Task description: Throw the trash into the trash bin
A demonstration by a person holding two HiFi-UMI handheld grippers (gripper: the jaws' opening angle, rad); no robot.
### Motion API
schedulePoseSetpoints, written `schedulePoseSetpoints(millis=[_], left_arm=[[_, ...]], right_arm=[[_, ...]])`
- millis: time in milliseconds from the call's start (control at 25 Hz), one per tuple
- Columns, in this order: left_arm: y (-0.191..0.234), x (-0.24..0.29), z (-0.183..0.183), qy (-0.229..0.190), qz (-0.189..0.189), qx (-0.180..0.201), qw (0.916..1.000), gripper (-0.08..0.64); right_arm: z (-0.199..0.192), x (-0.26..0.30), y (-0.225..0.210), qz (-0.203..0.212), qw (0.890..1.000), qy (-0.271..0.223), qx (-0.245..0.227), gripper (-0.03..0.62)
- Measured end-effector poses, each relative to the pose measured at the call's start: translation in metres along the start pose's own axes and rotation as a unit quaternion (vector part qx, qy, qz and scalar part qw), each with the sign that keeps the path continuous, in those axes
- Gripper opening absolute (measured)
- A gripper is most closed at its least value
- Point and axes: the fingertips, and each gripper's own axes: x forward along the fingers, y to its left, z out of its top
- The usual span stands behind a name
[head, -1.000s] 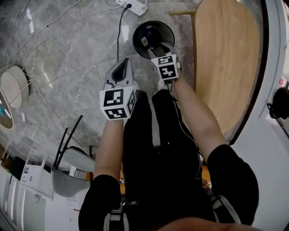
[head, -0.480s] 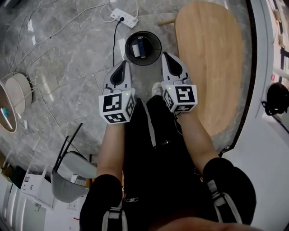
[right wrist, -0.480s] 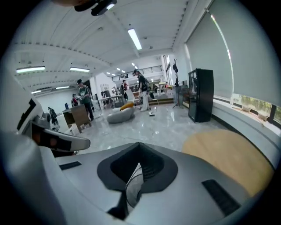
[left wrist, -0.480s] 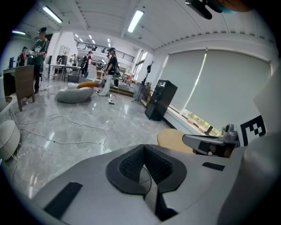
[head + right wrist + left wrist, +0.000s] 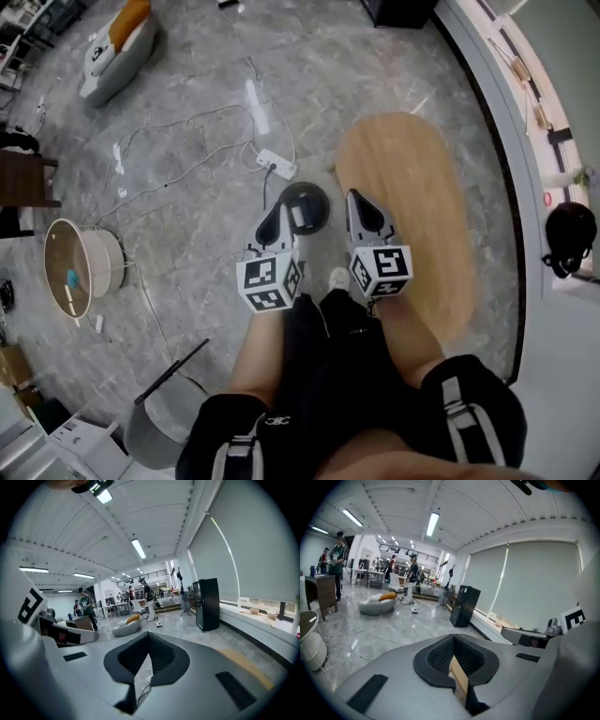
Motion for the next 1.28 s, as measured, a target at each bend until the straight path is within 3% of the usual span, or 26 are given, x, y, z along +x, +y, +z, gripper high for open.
schedulePoseSetpoints(millis=[280,680,880,1280], left_arm=[[-0.081,-0.064,0.105,-0.076,-0.017,0.044,0.9960,0.012],[-0.119,-0.109,0.160,-0.134,-0.006,0.078,0.9878,0.012],[-0.124,-0.122,0.174,-0.155,-0.005,0.083,0.9844,0.012],[-0.124,-0.130,0.175,-0.156,-0.018,0.092,0.9834,0.012]], right_arm=[[0.096,-0.062,0.000,0.028,0.997,-0.065,-0.012,0.011],[0.185,-0.103,-0.003,0.045,0.991,-0.122,-0.026,0.011],[0.202,-0.110,0.007,0.056,0.988,-0.139,-0.037,0.011],[0.210,-0.114,0.026,0.063,0.987,-0.145,-0.041,0.011]])
